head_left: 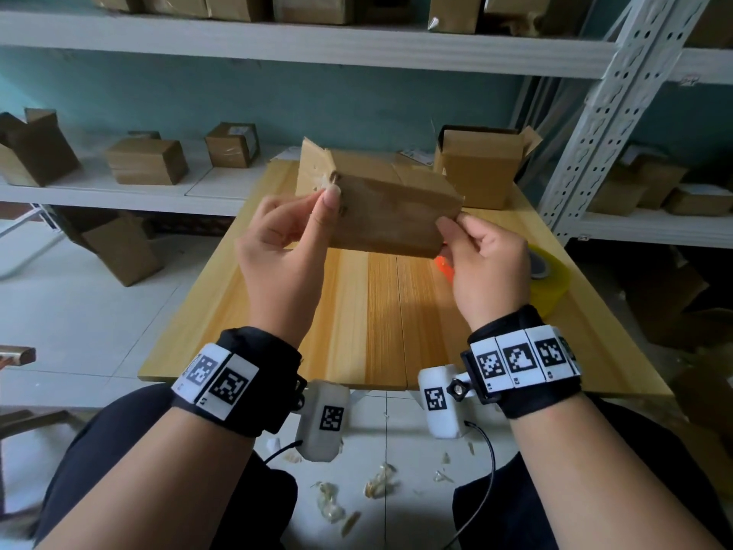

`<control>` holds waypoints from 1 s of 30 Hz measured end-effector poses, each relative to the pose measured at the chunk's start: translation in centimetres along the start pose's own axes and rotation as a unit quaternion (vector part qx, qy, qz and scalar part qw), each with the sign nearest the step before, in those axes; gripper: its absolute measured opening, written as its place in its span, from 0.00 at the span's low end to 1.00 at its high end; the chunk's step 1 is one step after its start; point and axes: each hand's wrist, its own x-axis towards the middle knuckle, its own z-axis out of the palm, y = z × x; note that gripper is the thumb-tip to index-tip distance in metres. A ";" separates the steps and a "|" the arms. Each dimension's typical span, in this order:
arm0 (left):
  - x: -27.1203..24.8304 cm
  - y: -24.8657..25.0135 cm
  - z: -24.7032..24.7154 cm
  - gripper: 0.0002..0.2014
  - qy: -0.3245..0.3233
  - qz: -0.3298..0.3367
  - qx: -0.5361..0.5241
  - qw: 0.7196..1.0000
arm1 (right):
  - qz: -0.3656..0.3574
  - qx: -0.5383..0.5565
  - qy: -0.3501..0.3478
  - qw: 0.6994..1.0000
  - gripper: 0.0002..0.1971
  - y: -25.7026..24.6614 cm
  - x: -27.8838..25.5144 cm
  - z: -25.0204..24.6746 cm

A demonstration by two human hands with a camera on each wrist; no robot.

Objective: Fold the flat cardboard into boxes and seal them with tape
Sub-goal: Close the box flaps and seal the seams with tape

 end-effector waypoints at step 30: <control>0.6 1.3 -0.1 0.14 0.065 -0.154 -0.130 0.977 | 0.062 0.102 -0.180 0.976 0.46 -2.9 -1.8 -0.1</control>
